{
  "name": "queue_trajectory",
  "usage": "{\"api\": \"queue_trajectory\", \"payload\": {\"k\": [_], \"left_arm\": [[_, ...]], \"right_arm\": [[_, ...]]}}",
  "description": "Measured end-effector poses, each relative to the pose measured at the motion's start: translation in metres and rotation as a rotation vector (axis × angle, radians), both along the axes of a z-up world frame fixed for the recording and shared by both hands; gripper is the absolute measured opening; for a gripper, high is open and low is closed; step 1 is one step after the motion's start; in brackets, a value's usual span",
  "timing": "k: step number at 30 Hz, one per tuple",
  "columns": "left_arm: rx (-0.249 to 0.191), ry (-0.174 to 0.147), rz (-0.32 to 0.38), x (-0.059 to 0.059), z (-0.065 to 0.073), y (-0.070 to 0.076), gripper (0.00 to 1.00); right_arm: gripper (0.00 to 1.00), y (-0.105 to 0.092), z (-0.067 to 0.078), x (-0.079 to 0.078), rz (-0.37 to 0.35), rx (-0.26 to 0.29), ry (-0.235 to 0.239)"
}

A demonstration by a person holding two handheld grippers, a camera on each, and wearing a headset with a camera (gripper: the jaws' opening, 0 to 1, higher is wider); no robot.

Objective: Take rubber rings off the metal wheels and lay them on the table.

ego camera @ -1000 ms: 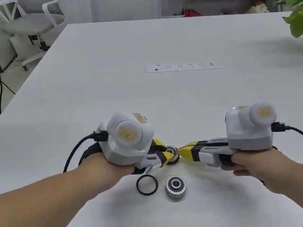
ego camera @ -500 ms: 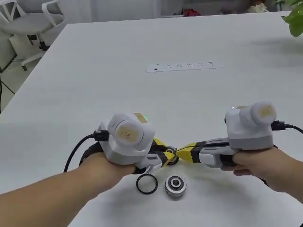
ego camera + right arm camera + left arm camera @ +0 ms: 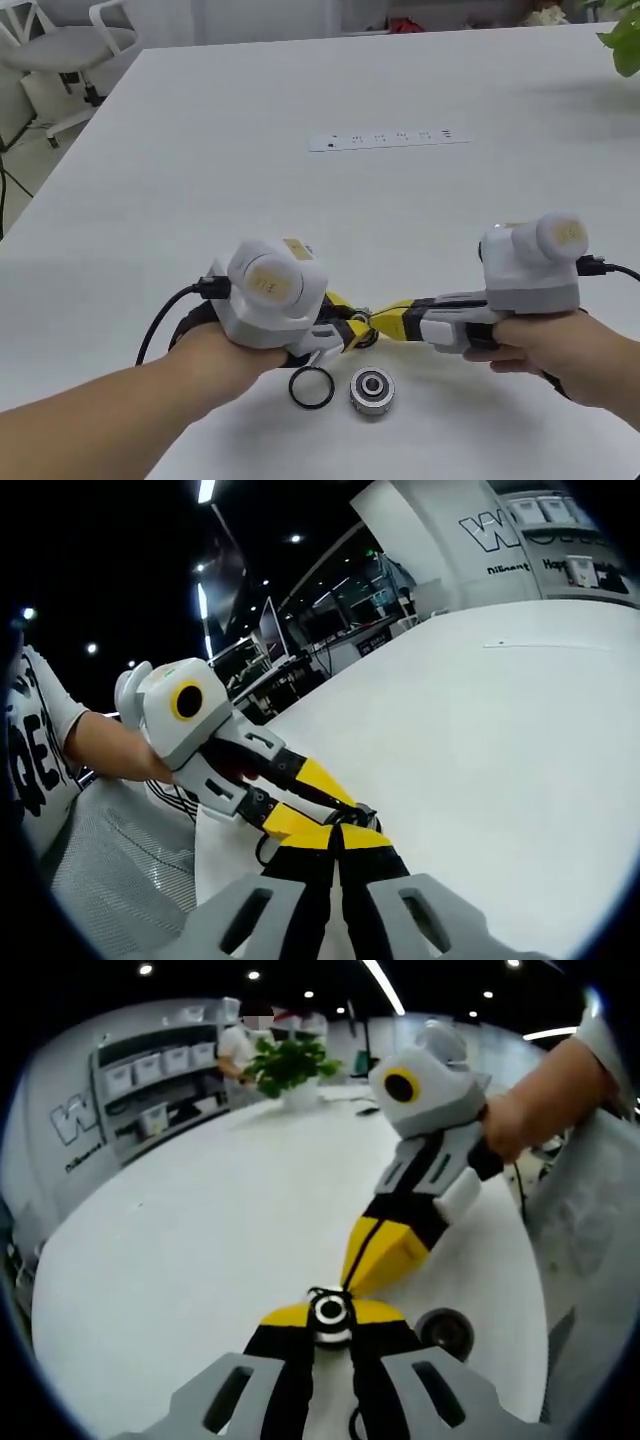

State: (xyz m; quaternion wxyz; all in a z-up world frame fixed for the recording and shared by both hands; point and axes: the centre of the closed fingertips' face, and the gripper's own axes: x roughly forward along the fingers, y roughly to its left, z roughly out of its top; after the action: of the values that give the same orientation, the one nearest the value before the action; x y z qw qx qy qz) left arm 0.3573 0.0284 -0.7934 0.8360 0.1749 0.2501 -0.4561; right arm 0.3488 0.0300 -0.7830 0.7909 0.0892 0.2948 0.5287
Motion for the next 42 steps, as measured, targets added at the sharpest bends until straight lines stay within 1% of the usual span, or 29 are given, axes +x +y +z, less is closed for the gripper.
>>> {"api": "queue_trajectory", "payload": {"k": [3, 6, 7, 8, 12, 14, 16, 17, 20, 21, 22, 23, 25, 28, 30, 32, 34, 36, 42], "left_arm": [[-0.002, -0.001, 0.001, 0.000, 0.000, 0.000, 0.13], [-0.004, -0.002, 0.000, 0.000, 0.000, 0.000, 0.13], [-0.006, -0.002, 0.000, 0.000, 0.000, 0.000, 0.13], [-0.007, -0.002, 0.001, 0.000, 0.000, 0.000, 0.13], [-0.013, -0.002, 0.001, 0.000, 0.000, 0.000, 0.13], [-0.013, -0.003, 0.000, 0.000, 0.001, 0.000, 0.13], [-0.012, -0.005, -0.005, 0.000, 0.001, 0.000, 0.14], [-0.013, -0.001, -0.004, 0.000, 0.001, 0.000, 0.14], [-0.023, 0.012, -0.001, 0.000, 0.001, 0.000, 0.14], [-0.029, 0.021, -0.001, 0.000, 0.001, 0.000, 0.14], [-0.042, 0.040, 0.007, 0.000, 0.001, 0.001, 0.14], [-0.048, 0.049, 0.012, 0.000, 0.002, 0.001, 0.14], [-0.049, 0.048, 0.010, -0.001, 0.002, 0.002, 0.15], [-0.056, 0.057, 0.000, -0.004, 0.004, 0.002, 0.20], [-0.080, 0.063, -0.004, -0.007, 0.008, 0.001, 0.23], [-0.095, 0.058, -0.010, -0.009, 0.014, 0.000, 0.27], [-0.107, 0.059, -0.013, -0.010, 0.018, 0.000, 0.29], [-0.112, 0.056, -0.013, -0.012, 0.021, 0.002, 0.33], [-0.119, 0.058, -0.013, -0.016, 0.026, 0.014, 0.38]], "right_arm": [[0.00, -0.001, 0.001, 0.000, -0.001, 0.013, 0.010], [0.00, 0.001, 0.004, -0.003, 0.012, 0.026, 0.014], [0.00, 0.004, 0.008, -0.006, 0.024, 0.047, 0.023], [0.00, 0.005, 0.010, -0.007, 0.028, 0.056, 0.027], [0.00, 0.002, 0.008, -0.005, 0.011, 0.060, 0.036], [0.00, 0.001, 0.007, -0.003, -0.006, 0.052, 0.039], [0.00, 0.000, 0.004, -0.001, -0.015, 0.035, 0.028], [0.00, 0.000, 0.003, 0.001, -0.024, 0.031, 0.032], [0.00, -0.002, 0.002, 0.004, -0.036, 0.019, 0.024], [0.00, -0.002, 0.001, 0.004, -0.039, 0.016, 0.023], [0.00, -0.003, 0.000, 0.004, -0.040, 0.012, 0.024], [0.00, -0.003, 0.000, 0.004, -0.041, 0.010, 0.023], [0.00, -0.003, -0.001, 0.004, -0.043, 0.009, 0.025], [0.00, -0.003, 0.000, 0.004, -0.043, 0.004, 0.023], [0.00, -0.003, 0.001, 0.004, -0.042, 0.003, 0.019], [0.00, -0.001, 0.003, 0.003, -0.043, 0.010, 0.020], [0.00, 0.000, 0.005, 0.002, -0.040, 0.012, 0.018], [0.00, 0.000, 0.004, 0.002, -0.040, 0.014, 0.016], [0.00, 0.000, 0.007, 0.002, -0.038, 0.017, 0.016]]}}
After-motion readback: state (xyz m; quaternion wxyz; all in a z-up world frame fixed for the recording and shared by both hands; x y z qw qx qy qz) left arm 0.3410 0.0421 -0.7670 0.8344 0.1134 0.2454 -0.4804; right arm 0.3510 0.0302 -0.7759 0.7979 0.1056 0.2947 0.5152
